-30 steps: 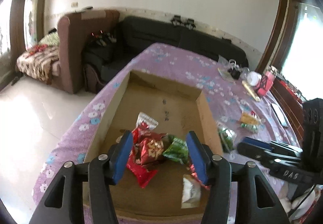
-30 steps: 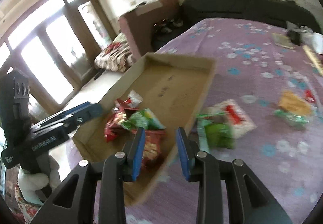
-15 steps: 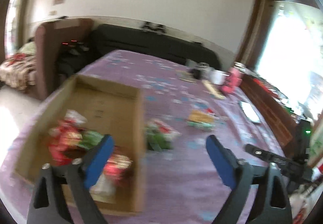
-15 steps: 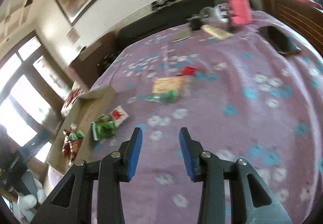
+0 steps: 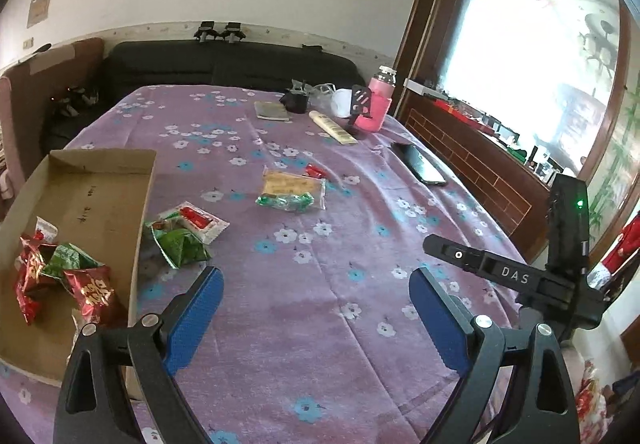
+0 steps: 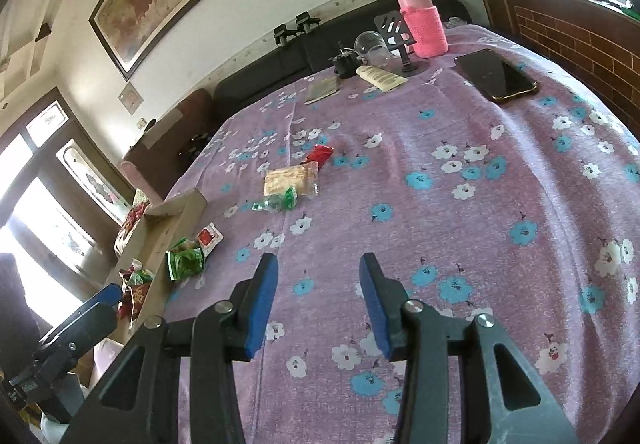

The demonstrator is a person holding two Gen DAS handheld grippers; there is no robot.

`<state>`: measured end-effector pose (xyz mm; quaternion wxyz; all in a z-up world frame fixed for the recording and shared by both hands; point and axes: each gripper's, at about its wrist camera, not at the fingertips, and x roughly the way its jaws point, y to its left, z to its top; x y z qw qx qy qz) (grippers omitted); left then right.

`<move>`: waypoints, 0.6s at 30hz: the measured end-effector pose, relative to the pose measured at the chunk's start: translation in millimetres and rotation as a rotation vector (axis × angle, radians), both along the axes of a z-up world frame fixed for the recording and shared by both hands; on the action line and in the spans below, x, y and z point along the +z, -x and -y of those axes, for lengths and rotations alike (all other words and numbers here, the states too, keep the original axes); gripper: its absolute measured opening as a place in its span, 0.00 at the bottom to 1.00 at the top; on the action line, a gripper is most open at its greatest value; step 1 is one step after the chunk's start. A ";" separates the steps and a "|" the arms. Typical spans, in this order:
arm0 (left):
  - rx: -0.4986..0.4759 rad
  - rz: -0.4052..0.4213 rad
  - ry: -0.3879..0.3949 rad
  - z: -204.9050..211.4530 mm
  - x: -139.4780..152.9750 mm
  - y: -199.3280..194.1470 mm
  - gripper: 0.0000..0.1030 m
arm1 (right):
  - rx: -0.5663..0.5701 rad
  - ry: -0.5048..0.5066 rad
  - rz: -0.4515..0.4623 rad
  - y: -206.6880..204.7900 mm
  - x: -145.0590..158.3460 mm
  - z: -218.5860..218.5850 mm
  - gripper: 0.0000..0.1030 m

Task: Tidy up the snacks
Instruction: 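Move the right tool toward the clear bread packet on the table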

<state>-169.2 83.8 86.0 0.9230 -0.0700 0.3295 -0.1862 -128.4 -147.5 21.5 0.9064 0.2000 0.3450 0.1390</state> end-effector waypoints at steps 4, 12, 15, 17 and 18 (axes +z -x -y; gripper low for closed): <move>-0.008 -0.021 -0.004 0.1 -4.9 -3.8 0.93 | 0.009 0.013 -0.012 -3.4 -0.5 -2.1 0.40; 0.108 0.004 0.005 -39.0 1.6 -7.6 0.93 | 0.037 0.123 -0.003 -44.8 22.4 -1.2 0.40; 0.140 -0.012 0.018 -54.3 -3.3 -14.4 0.93 | 0.063 0.177 -0.005 -65.9 24.0 -10.2 0.40; 0.153 -0.030 0.019 -61.1 -8.5 -20.4 0.93 | 0.101 0.199 -0.017 -85.4 21.7 -22.3 0.40; 0.157 -0.037 0.018 -63.1 -10.6 -23.2 0.93 | 0.122 0.201 -0.023 -94.4 19.6 -28.2 0.40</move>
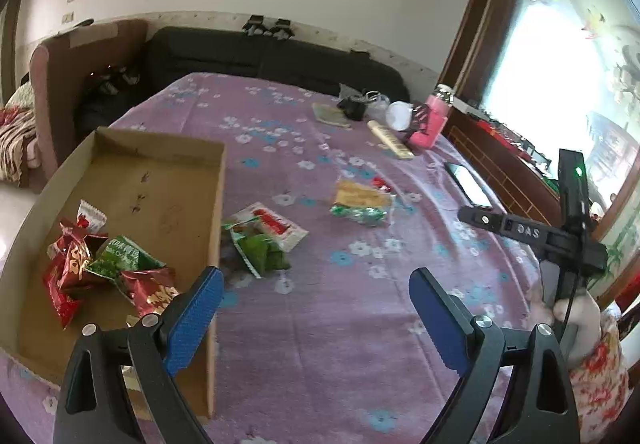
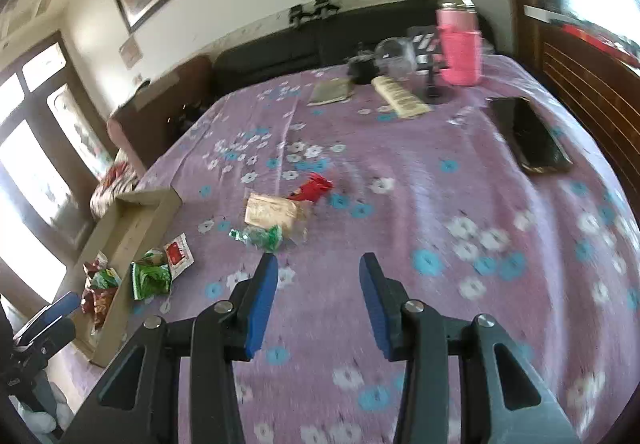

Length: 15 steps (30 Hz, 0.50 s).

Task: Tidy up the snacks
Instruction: 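Move the right tool toward the clear bread packet on the table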

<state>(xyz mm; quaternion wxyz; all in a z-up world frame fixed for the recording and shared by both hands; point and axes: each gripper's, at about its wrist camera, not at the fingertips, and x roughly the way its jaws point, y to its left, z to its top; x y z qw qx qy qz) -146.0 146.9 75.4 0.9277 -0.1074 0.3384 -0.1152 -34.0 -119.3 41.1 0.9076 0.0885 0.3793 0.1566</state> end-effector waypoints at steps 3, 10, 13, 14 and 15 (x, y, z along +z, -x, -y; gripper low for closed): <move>0.001 -0.012 -0.005 -2.9 -3.6 -7.1 0.93 | 0.039 0.005 -0.026 -24.3 -7.0 -16.5 0.40; -0.022 -0.014 -0.039 -6.4 -0.6 -19.5 0.93 | 0.123 0.098 -0.019 -84.1 -4.2 -60.3 0.40; -0.030 -0.007 -0.048 -7.0 1.8 -23.1 0.93 | 0.189 0.120 -0.040 -109.2 -8.5 -79.3 0.40; -0.033 -0.007 -0.050 -7.0 1.8 -24.3 0.93 | 0.200 0.126 -0.053 -114.1 -11.4 -83.7 0.40; -0.035 -0.007 -0.054 -7.3 1.2 -24.8 0.93 | 0.229 0.134 -0.081 -122.4 -18.3 -91.4 0.40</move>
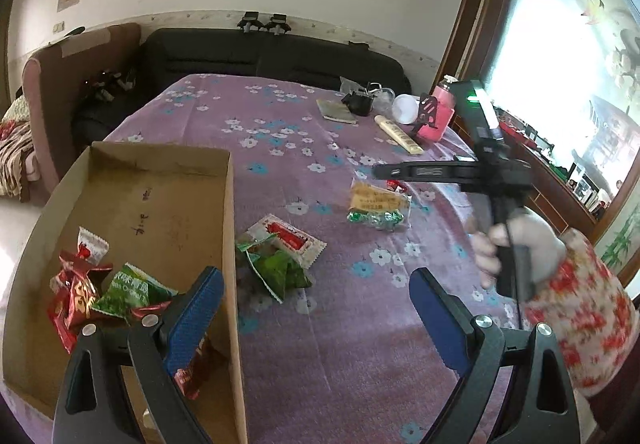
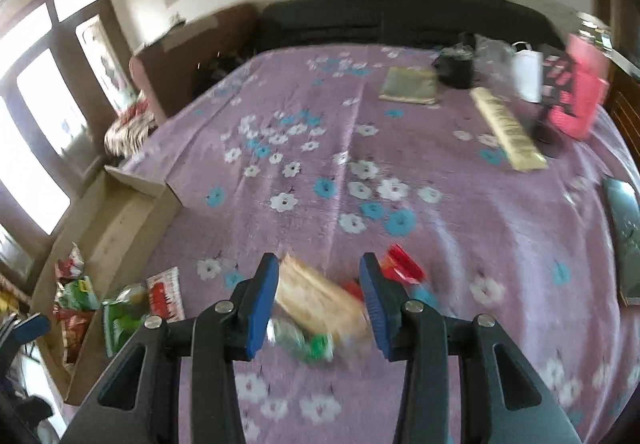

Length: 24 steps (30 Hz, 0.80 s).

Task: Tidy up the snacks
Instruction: 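Move the right tool toward the clear bread packet on the table, then grasp the bread packet with the right tool while the left tool grasps the green-wrapped candy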

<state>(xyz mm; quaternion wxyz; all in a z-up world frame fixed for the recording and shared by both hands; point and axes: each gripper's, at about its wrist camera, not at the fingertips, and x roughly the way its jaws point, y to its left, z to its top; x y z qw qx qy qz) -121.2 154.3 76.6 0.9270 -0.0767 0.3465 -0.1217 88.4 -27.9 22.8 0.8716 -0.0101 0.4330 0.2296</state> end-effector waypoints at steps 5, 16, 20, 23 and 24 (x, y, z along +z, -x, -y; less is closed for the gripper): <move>-0.004 -0.010 -0.016 -2.7 -2.8 -2.7 0.93 | 0.070 0.092 -0.065 -5.1 -20.9 -24.1 0.40; -0.036 -0.026 -0.016 14.9 4.1 -12.4 0.93 | -0.109 0.071 -0.121 57.4 -26.1 45.7 0.16; -0.037 -0.057 -0.032 29.5 0.4 -20.6 0.93 | -0.086 -0.063 -0.064 66.0 -21.0 55.4 0.39; -0.035 -0.066 -0.048 36.0 2.2 -22.6 0.88 | -0.017 -0.022 -0.026 62.4 -22.2 28.8 0.42; -0.039 -0.067 -0.057 38.3 3.0 -23.2 0.84 | -0.005 -0.005 -0.024 59.7 -24.1 20.5 0.42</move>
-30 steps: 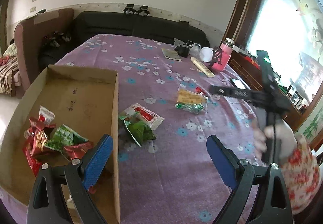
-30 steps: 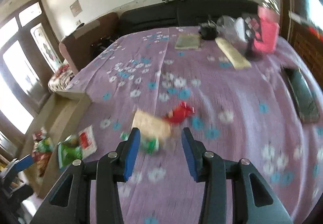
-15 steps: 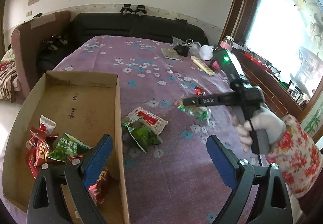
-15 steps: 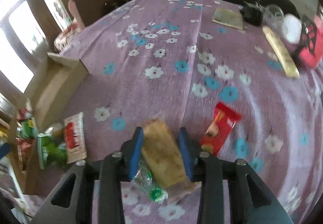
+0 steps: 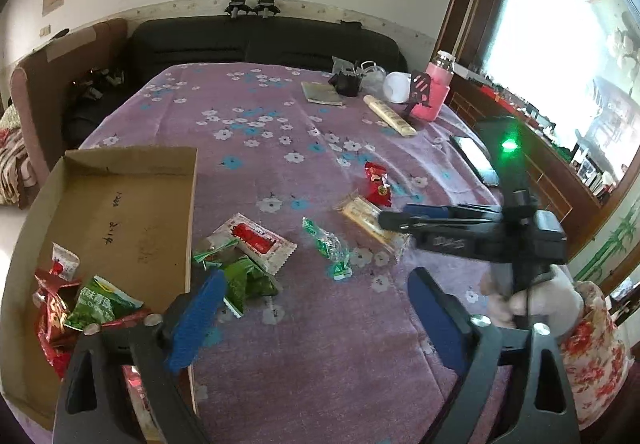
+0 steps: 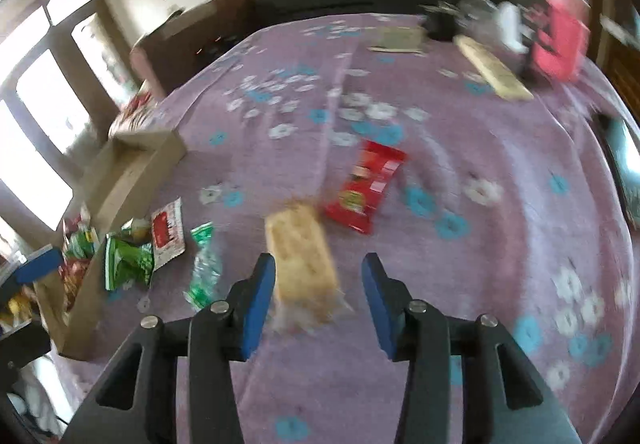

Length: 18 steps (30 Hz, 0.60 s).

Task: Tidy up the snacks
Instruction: 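Grasp the bread packet with the right tool while the left tool grasps the green-wrapped candy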

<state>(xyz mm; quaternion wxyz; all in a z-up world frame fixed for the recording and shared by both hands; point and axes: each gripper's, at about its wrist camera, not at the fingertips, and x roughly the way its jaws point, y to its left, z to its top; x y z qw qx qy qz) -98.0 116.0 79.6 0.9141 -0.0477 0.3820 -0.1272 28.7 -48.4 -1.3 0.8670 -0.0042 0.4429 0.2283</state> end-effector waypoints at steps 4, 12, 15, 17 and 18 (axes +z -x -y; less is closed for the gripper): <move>-0.029 -0.037 -0.034 10.7 -4.7 -8.2 0.66 | 0.005 0.062 -0.003 -8.8 -10.6 -17.2 0.41; -0.081 -0.105 -0.104 46.3 -27.9 -49.3 0.65 | -0.105 -0.008 -0.014 4.7 -6.6 28.8 0.31; -0.103 -0.132 -0.157 63.2 -43.7 -68.1 0.65 | -0.148 -0.093 -0.006 11.0 -5.8 53.3 0.31; -0.121 -0.160 -0.196 74.4 -56.9 -79.3 0.65 | -0.177 -0.132 -0.004 11.1 -6.3 64.3 0.31; -0.127 -0.164 -0.219 78.4 -60.7 -81.8 0.61 | -0.181 -0.146 -0.002 11.8 -5.8 66.2 0.31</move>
